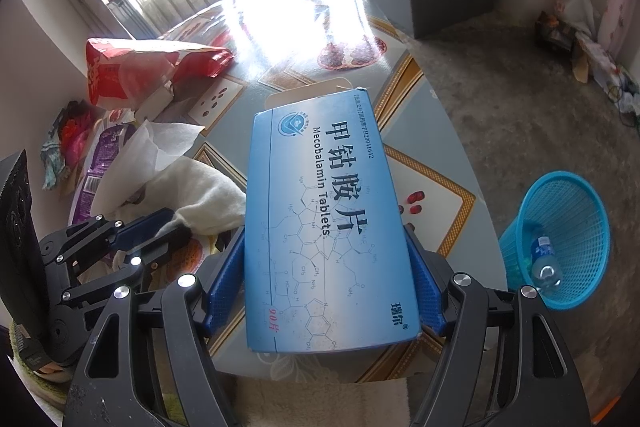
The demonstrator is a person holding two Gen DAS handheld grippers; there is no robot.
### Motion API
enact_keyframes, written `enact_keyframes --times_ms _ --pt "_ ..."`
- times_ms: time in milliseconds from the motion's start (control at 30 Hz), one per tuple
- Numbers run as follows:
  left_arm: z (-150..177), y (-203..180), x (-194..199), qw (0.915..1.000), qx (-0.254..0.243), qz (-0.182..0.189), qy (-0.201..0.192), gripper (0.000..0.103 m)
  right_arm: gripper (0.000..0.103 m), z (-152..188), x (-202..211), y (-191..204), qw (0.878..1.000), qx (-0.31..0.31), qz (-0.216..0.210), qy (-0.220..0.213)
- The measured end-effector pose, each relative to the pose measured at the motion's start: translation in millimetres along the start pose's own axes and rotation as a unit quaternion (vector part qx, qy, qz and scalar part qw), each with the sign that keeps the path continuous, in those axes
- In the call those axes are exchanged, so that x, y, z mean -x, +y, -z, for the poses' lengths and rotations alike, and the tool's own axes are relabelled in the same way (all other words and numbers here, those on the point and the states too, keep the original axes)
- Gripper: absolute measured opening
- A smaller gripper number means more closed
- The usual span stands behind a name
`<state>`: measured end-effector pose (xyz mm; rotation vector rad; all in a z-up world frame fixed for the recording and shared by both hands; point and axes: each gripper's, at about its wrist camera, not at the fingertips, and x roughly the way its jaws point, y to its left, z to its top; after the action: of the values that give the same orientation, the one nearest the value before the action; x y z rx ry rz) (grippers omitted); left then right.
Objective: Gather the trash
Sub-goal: 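Lift the medicine box with the right tool while the left tool pulls the glove free, then carry box and glove over the wastebasket and open both tools to drop them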
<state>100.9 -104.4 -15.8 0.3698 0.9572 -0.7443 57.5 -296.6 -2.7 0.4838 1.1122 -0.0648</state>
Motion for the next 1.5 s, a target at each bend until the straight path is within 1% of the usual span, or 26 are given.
enact_keyframes --times_ms 100,200,433,600,667,767,933,967,1000,1067,1100,1167,1267,1400,1500 --pt "-2 6 1 0.9999 0.005 0.015 -0.005 0.011 0.069 -1 0 0 1.000 -0.002 0.001 0.001" --pt "-5 10 5 0.9996 0.004 0.019 -0.018 0.008 0.069 -2 1 -1 1.000 -0.009 -0.002 0.000" --pt "-21 27 30 0.9972 0.020 0.034 -0.063 0.006 0.068 -3 7 -5 0.999 -0.027 -0.016 -0.006" --pt "-37 47 56 0.9920 0.053 0.054 -0.101 0.006 0.068 -6 16 -8 0.999 -0.038 -0.023 -0.021" --pt "-45 55 67 0.9876 0.071 0.076 -0.118 0.006 0.068 -7 20 -9 0.998 -0.042 -0.027 -0.028" --pt "-54 66 81 0.9785 0.098 0.117 -0.138 0.006 0.068 -11 25 -9 0.998 -0.047 -0.035 -0.037" --pt "-67 72 99 0.9673 0.118 0.152 -0.165 0.006 0.068 -13 34 -9 0.996 -0.055 -0.046 -0.051" --pt "-69 72 103 0.9637 0.119 0.167 -0.171 0.006 0.068 -13 36 -9 0.996 -0.056 -0.049 -0.053" --pt "-70 73 107 0.9566 0.122 0.193 -0.180 0.006 0.068 -13 37 -9 0.995 -0.057 -0.053 -0.056" --pt "-72 74 113 0.9463 0.129 0.227 -0.190 0.006 0.068 -13 37 -10 0.995 -0.059 -0.055 -0.057" --pt "-73 73 114 0.9453 0.131 0.231 -0.190 0.006 0.068 -13 37 -11 0.995 -0.061 -0.055 -0.057" --pt "-75 68 114 0.9503 0.129 0.216 -0.184 0.006 0.068 -12 38 -15 0.994 -0.069 -0.061 -0.059" --pt "-80 57 107 0.9537 0.128 0.215 -0.167 0.006 0.068 -10 44 -23 0.991 -0.083 -0.072 -0.070" --pt "-93 30 98 0.9594 0.102 0.214 -0.154 0.006 0.068 -6 60 -44 0.987 -0.106 -0.075 -0.094" --pt "-110 -1 91 0.9617 0.071 0.223 -0.143 0.006 0.068 -1 75 -68 0.982 -0.136 -0.068 -0.117"
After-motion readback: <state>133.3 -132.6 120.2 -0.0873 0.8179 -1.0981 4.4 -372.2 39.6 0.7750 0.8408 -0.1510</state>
